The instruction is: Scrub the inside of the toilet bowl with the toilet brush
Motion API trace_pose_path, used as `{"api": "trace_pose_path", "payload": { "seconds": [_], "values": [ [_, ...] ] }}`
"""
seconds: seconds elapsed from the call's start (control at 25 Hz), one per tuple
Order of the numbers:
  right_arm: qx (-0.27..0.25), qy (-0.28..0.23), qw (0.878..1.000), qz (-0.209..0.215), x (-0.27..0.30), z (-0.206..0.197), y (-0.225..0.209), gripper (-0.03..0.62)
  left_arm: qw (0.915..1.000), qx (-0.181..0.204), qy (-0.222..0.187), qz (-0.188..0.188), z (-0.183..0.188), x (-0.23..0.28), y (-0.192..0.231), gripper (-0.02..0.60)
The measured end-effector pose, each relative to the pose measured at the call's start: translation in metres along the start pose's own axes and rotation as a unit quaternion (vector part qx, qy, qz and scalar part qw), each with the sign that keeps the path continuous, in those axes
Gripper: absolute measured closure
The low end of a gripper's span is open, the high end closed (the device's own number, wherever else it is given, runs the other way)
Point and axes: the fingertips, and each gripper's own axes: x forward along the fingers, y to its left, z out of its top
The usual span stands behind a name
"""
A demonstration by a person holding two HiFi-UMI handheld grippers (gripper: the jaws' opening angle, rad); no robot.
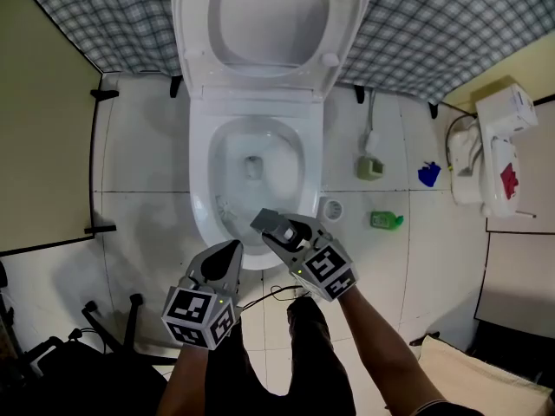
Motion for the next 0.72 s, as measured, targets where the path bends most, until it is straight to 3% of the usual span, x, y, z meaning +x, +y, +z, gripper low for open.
{"api": "trace_pose_path", "payload": {
  "seconds": [0.36,0.6,0.72],
  "values": [
    [0.008,-0.047,0.993,-0.112,0.043,0.030,-0.044,0.401,0.9999,-0.011,0.000,-0.013,0.003,-0.001,0.003,0.580],
    [0.028,-0.075,0.985,-0.155,0.050,0.048,-0.088,0.402,0.9999,-0.013,-0.005,-0.007,0.010,0.000,0.016,0.580],
    [0.052,-0.072,0.985,-0.150,0.051,0.045,-0.095,0.401,0.9999,-0.017,-0.001,-0.002,0.006,0.001,0.023,0.580]
  ]
}}
